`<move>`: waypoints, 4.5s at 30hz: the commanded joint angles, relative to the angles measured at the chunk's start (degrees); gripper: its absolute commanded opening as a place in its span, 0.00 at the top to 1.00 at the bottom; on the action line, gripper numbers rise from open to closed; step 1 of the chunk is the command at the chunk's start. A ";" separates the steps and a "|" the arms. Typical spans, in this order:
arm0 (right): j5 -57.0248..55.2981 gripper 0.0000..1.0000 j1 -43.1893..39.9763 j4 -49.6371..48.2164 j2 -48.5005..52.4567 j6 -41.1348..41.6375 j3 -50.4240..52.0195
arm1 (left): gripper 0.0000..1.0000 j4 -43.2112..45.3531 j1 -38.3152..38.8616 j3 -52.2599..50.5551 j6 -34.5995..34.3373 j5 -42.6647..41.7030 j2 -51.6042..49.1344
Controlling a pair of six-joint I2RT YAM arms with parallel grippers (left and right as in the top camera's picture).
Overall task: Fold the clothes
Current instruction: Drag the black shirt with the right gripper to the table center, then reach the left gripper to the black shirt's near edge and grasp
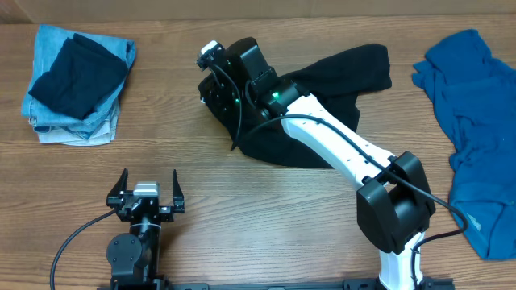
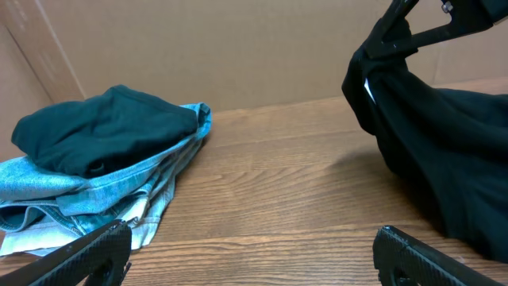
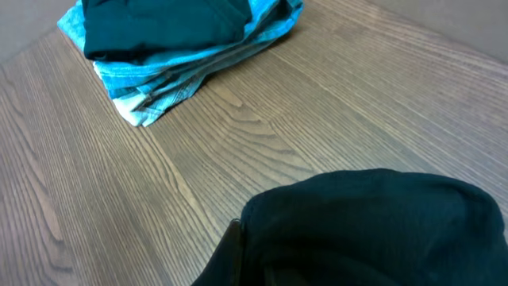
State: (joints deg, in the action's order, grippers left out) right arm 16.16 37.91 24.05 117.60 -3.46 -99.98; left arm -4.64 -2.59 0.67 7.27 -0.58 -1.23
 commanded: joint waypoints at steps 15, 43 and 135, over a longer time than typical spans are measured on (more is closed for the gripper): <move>-0.68 0.00 -10.25 5.42 -10.45 7.98 -2.84 | 0.00 0.17 0.37 -0.33 -0.20 0.39 0.59; -4.59 0.00 -43.41 34.97 -13.66 9.44 -2.73 | 0.00 -31.36 11.63 56.00 -4.76 -22.97 -52.39; -10.38 0.00 -43.41 39.15 -13.64 9.42 -2.34 | 0.96 -28.30 61.48 76.52 1.38 23.50 -92.67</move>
State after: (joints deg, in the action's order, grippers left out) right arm 7.14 -5.50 63.18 104.57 6.17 -102.37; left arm -30.13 58.65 76.49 14.98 24.45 -98.08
